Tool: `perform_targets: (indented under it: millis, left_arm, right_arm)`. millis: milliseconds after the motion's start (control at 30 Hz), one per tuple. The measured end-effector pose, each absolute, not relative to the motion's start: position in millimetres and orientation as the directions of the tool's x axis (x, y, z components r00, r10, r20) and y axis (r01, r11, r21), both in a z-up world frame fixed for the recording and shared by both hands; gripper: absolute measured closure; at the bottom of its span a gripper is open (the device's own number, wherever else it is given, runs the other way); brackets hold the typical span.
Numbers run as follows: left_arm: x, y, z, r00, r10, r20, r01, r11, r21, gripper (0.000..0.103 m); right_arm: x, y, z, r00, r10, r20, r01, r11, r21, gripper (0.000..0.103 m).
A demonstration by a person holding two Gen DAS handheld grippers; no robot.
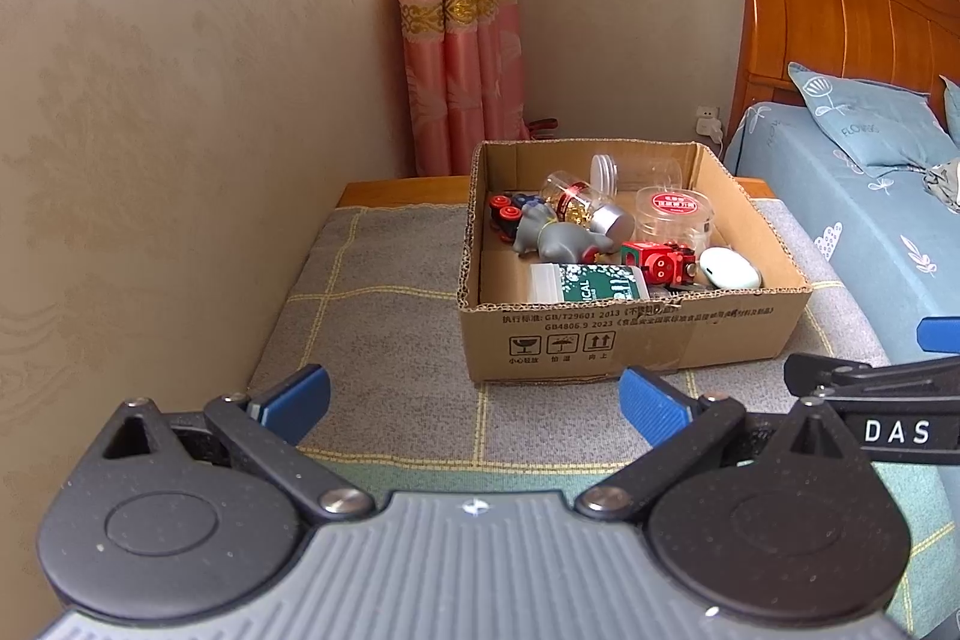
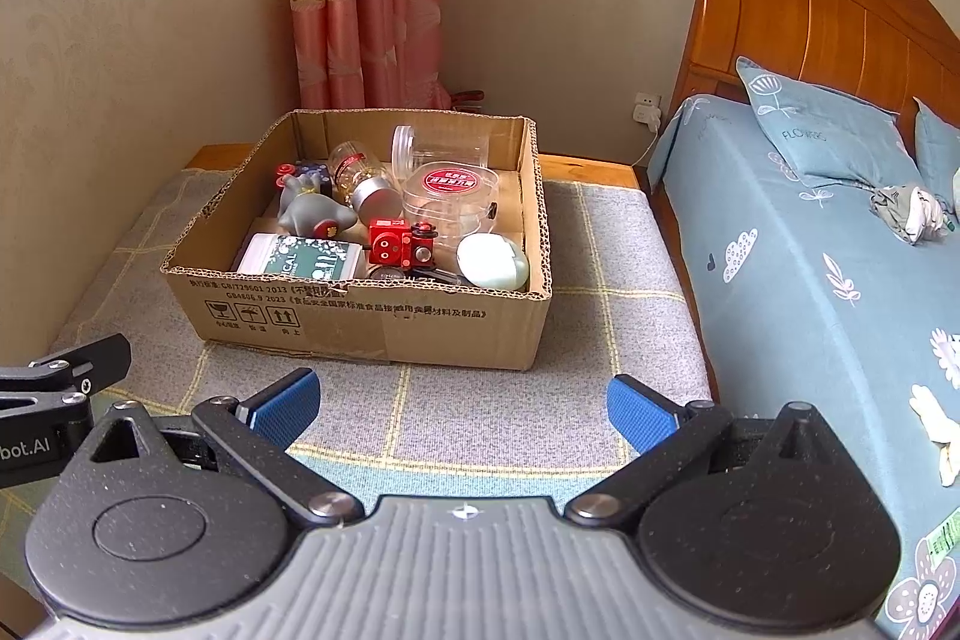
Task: Organize rigid objects
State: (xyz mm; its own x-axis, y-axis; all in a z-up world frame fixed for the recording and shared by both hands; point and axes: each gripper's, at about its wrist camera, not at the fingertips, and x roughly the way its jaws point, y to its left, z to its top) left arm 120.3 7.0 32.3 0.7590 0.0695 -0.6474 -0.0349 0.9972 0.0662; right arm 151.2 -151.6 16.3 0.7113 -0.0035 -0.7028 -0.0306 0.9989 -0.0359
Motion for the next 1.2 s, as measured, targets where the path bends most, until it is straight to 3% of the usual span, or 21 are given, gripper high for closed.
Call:
perform_targets:
  millis: [1200]
  left_arm:
    - [124.9, 3.4, 35.5, 0.760, 0.071, -0.646, -0.028, 0.997, 0.077, 0.001]
  right_arm:
    - [149.4, -153.3, 24.7, 0.727, -0.001, -0.687, -0.031, 0.999, -0.034, 0.000]
